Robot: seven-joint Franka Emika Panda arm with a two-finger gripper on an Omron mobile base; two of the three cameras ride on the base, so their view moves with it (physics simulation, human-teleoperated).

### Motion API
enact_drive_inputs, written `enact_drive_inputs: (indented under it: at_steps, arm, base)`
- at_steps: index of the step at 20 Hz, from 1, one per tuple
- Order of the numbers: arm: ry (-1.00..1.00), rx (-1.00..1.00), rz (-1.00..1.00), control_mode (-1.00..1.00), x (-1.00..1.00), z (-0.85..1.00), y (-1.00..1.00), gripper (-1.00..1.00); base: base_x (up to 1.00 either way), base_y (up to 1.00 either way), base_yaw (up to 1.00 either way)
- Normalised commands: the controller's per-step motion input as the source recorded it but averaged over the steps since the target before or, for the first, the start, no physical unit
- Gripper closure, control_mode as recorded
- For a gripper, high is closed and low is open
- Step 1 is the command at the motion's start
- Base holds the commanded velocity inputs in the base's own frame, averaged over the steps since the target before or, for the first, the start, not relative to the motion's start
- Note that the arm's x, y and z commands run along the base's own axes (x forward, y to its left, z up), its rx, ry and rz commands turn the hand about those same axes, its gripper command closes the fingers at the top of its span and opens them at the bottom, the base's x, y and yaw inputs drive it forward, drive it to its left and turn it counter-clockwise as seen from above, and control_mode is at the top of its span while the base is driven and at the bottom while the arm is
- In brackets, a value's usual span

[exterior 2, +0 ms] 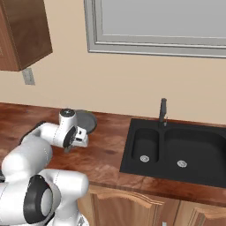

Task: Place the pan in the left basin and the glass cup in the right basin of the sink.

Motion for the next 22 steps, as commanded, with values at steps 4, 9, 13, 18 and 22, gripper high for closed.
enact_drive_inputs:
  at_steps: [4, 9, 13, 18, 22]
  arm:
    - [-0.06, 0.04, 0.00, -1.00, -0.17, 0.21, -0.20, 1.00]
    - [-0.01, 0.02, 0.00, -1.00, -0.20, 0.25, -0.25, 1.00]
    - [0.00, 0.00, 0.00, -1.00, -0.21, 0.25, -0.23, 1.00]
    - [0.00, 0.00, 0.00, -1.00, -0.23, 0.20, -0.25, 1.00]
    - [0.00, 0.00, 0.00, -1.00, -0.17, 0.21, -0.29, 1.00]
  base:
    - [0.00, 0.00, 0.00]
    - [0.00, 0.00, 0.00]
    - [0.00, 0.00, 0.00]
    - [0.00, 0.00, 0.00]
    - [0.00, 0.00, 0.00]
